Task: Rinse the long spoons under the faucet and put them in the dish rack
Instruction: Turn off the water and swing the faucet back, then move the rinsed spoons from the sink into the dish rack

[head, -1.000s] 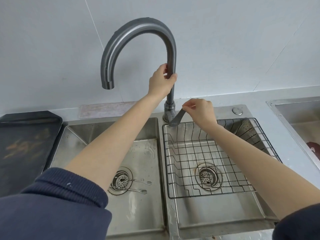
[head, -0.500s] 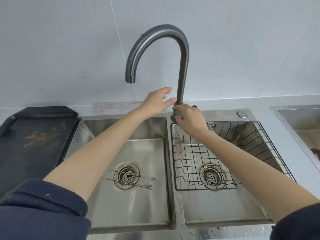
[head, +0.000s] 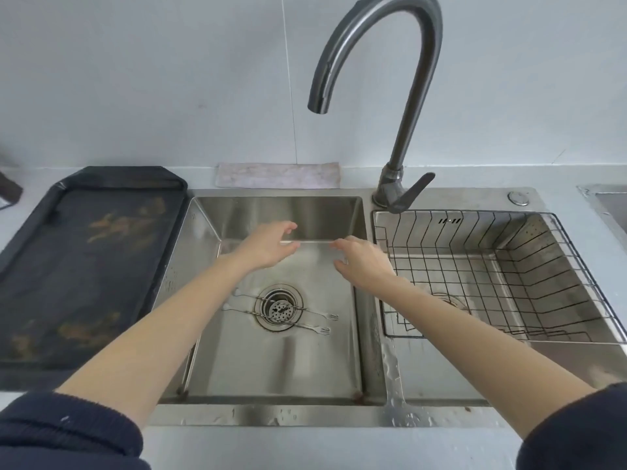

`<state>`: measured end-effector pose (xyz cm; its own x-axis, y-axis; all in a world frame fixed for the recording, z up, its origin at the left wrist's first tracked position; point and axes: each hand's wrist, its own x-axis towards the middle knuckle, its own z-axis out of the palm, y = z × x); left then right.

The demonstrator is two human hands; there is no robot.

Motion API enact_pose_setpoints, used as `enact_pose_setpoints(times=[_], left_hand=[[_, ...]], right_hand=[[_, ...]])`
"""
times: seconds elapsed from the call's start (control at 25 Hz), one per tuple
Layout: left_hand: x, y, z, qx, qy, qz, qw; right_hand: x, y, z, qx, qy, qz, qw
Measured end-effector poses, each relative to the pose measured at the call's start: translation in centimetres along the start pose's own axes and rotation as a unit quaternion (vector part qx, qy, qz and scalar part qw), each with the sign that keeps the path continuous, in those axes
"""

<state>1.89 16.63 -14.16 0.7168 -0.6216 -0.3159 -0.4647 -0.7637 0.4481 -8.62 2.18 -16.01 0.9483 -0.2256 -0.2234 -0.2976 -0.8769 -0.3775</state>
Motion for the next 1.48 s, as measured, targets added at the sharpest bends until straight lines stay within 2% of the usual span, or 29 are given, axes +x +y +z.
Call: enact_pose_setpoints(times=[0.44, 0.84, 1.48], left_hand=[[1.1, -8.6, 5.2, -0.009, -0.088, -0.051, 0.995], [1.8, -12.7, 11.0, -0.018, -0.140, -0.099, 0.985], [3.4, -13.9, 14.4, 0.046, -0.113, -0.103, 0.987]], right_hand=[[3.1, -1.2, 7.4, -0.009, -0.117, 0.048, 0.992], [5.4, -0.8, 13.0, -0.020, -0.198, 0.069, 0.978], [7.2, -0.6, 17.0, -0.076, -0.221, 0.064, 0.970]])
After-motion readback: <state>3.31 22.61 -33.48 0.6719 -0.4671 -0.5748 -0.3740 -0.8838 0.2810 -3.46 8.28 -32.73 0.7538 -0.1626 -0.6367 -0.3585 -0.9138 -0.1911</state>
